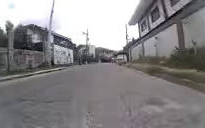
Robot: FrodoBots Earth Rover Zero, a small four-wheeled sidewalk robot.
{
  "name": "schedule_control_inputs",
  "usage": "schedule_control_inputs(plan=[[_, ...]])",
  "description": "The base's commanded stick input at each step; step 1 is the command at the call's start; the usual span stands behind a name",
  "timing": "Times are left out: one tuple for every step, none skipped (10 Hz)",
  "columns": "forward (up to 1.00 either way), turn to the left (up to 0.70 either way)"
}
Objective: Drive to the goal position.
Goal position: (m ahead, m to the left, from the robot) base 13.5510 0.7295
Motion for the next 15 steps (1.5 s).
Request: schedule_control_inputs(plan=[[1.00,-0.34],[1.00,-0.34],[1.00,-0.34],[1.00,-0.34],[1.00,-0.31],[1.00,-0.28],[1.00,-0.23],[0.88,-0.18],[0.45,-0.16],[0.01,-0.14],[0.00,-0.08],[0.00,-0.01],[0.00,0.00],[0.00,0.00],[0.16,0.01]])
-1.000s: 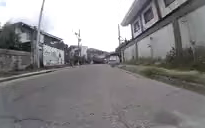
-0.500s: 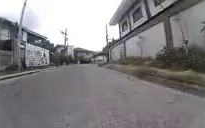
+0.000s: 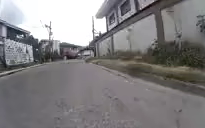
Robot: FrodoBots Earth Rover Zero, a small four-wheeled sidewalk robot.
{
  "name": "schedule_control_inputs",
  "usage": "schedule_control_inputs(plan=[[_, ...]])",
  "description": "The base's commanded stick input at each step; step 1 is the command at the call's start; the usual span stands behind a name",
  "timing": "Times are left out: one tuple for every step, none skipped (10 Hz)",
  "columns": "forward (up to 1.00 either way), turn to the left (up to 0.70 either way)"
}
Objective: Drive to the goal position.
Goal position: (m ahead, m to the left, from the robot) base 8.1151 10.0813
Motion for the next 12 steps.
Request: schedule_control_inputs(plan=[[0.51,0.03],[0.85,0.05],[1.00,0.06],[0.93,0.06],[0.00,0.00],[0.00,0.00],[0.00,0.00],[0.00,0.00],[0.00,0.00],[0.00,0.04],[0.00,0.15],[0.00,0.25]])
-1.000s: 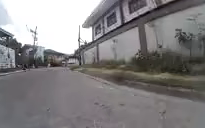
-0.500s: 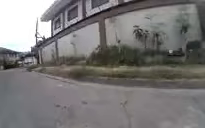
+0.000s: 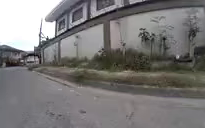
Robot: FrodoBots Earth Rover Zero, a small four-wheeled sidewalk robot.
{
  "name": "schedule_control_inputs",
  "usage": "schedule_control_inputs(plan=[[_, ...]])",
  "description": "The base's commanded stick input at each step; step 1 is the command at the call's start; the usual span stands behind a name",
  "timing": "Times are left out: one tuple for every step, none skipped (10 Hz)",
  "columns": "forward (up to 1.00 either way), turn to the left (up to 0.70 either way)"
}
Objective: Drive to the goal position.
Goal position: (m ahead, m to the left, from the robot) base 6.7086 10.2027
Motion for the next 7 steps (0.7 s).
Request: schedule_control_inputs(plan=[[0.00,0.36],[0.00,0.46],[0.00,0.57],[0.00,0.68],[0.00,0.78],[0.00,0.89],[0.00,1.00]])
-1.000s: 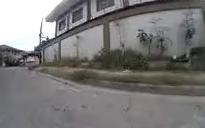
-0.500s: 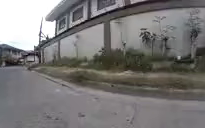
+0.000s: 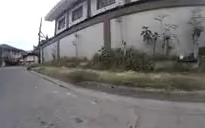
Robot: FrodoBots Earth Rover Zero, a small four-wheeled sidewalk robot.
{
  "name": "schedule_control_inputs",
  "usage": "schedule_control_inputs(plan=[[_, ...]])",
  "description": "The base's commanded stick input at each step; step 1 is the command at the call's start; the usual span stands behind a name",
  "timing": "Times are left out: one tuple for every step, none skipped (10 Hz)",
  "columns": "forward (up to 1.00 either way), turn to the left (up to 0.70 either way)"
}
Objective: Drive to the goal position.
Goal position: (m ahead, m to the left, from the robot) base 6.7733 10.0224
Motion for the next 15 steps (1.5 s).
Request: schedule_control_inputs(plan=[[0.00,1.00],[0.00,1.00],[0.00,1.00],[0.00,1.00],[0.00,1.00],[0.00,1.00],[0.00,1.00],[0.00,1.00],[0.00,1.00],[0.00,1.00],[0.00,1.00],[0.00,1.00],[0.00,1.00],[0.05,0.97],[0.82,0.56]])
